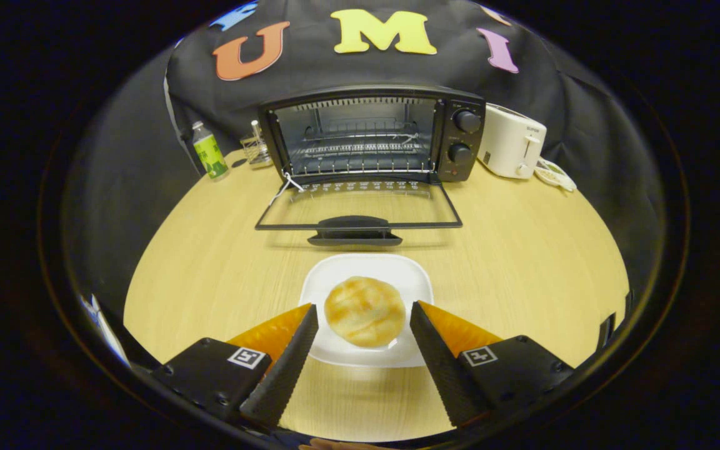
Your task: Open the toaster oven, put the food inside, and close the toaster oven door.
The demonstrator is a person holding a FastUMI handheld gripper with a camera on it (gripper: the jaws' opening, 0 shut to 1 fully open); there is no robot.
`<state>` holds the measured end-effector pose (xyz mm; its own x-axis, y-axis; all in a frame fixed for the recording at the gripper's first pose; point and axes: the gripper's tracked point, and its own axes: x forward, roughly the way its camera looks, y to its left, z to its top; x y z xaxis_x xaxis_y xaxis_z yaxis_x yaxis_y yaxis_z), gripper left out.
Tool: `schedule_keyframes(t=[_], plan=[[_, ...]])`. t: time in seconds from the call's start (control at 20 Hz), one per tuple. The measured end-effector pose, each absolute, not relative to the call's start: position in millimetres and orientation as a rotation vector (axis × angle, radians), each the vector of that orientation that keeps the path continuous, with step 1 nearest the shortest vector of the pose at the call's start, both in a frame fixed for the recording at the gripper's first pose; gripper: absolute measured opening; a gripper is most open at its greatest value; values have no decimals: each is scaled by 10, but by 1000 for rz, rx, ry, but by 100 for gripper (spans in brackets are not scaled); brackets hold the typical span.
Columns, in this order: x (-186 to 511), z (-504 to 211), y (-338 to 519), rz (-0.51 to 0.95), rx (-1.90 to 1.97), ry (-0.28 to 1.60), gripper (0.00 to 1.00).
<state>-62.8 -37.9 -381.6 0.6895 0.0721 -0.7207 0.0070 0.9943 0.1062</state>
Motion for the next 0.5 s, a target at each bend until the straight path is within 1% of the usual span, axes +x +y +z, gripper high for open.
schedule_keyframes(t=[0.2,0.5], plan=[[-612,-3932,-454,6,131,687,99],[-559,-3998,-440,13,153,602,98]])
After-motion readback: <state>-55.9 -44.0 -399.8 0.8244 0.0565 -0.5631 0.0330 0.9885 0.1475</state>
